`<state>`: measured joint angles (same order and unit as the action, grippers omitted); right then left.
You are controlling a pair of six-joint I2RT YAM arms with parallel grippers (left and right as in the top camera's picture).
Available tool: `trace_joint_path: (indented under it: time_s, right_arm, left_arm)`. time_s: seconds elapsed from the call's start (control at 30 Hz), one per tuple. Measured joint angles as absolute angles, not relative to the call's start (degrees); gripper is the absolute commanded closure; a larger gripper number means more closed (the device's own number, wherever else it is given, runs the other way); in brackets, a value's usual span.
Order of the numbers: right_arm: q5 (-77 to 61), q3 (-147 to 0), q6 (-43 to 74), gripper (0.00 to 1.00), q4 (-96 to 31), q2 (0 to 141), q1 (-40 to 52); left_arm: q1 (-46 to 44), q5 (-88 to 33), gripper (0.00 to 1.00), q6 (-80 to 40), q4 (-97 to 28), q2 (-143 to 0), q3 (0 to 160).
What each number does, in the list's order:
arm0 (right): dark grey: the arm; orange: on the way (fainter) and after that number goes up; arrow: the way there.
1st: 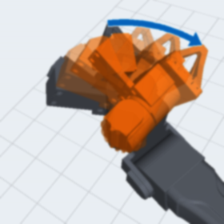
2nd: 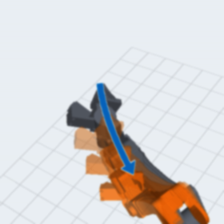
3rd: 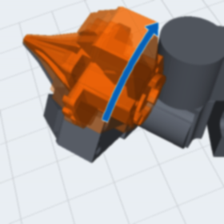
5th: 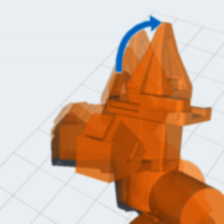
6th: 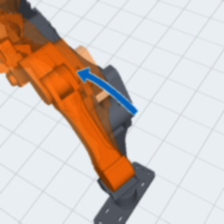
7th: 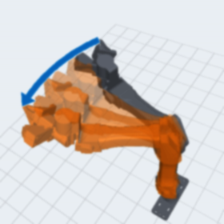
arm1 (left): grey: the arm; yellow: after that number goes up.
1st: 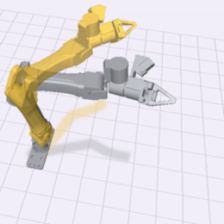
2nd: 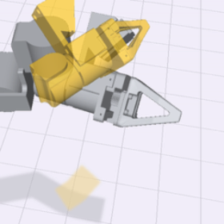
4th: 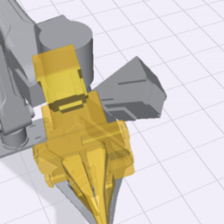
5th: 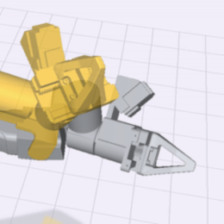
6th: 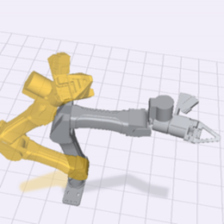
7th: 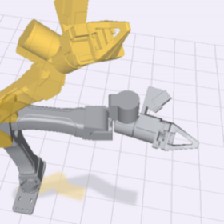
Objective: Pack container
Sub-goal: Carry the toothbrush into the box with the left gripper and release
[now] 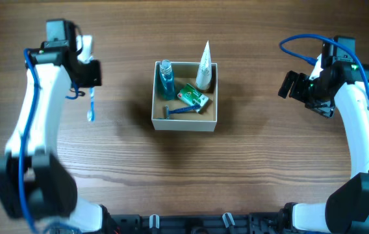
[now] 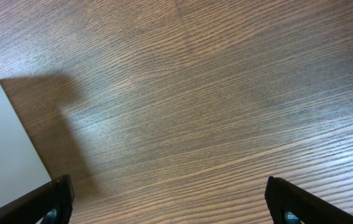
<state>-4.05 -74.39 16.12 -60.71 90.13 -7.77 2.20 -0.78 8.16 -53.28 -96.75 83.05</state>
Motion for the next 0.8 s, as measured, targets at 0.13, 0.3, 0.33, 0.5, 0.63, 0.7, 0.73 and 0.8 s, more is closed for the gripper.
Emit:
trace_joint_path:
  time_s: [0.13,0.3,0.33,0.5,0.63,0.7,0.73,0.8]
  right_arm:
    - [-4.1,-74.4,16.1,0.00,-60.7,90.1,-7.8]
    - [-4.1,-74.4,15.9,0.00,-60.8,90.1,-7.8]
    - [-4.1,-74.4,15.7,0.00,-60.8,90.1,-7.8]
    - [-4.1,-74.4,15.3,0.00,-60.8,90.1,-7.8]
    - [-4.1,-74.4,15.3,0.00,-60.8,90.1,-7.8]
    - [-4.1,-74.4,15.3,0.00,-60.8,90.1,-7.8]
    - [-4.1,-74.4,15.3,0.00,-60.8,90.1,-7.8]
    - [-4.1,-74.4,15.3,0.01,-60.8,90.1,-7.8]
  left_arm:
    - [-5.1,-3.0,0.96,15.5,-54.8,-87.9,83.5]
    - [-14.3,-8.9,0.96,30.2,-57.7,-82.1,83.7]
    - [-16.0,-9.6,0.96,32.9,-57.9,-81.8,83.7]
    - [-24.3,-10.9,0.96,43.6,-58.1,-83.1,83.7]
    - [-28.5,-10.9,0.96,48.0,-58.1,-87.0,83.6]
    - [-29.7,-10.9,0.96,49.2,-57.8,-89.3,83.6]
    - [-30.3,-10.9,0.96,49.6,-57.6,-90.7,83.6]
    - [-31.2,-10.9,0.96,50.3,-56.9,-92.9,83.6]
